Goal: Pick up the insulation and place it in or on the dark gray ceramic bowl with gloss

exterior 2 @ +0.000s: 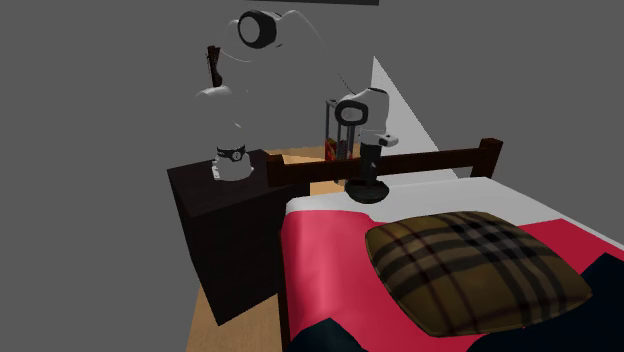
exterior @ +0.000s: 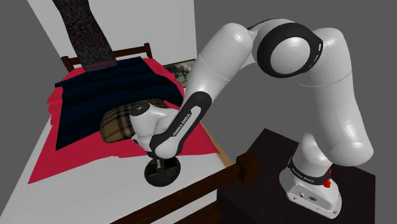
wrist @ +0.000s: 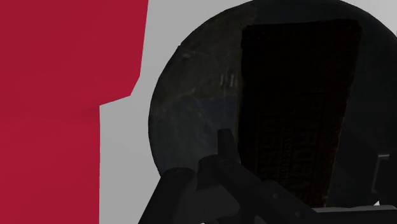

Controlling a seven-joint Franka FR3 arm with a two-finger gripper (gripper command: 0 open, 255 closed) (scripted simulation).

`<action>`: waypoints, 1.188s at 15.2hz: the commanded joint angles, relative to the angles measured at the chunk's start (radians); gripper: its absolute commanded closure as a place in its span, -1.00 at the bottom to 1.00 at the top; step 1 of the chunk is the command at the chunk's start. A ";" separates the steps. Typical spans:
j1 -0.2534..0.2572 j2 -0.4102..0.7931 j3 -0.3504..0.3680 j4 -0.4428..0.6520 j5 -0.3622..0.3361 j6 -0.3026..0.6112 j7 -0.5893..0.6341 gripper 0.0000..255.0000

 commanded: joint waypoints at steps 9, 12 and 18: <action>0.002 0.008 -0.001 -0.002 -0.002 0.011 0.004 -1.00; 0.002 0.008 -0.001 -0.002 -0.002 0.011 0.004 -1.00; -0.004 -0.086 0.013 0.002 0.020 -0.087 -0.011 -1.00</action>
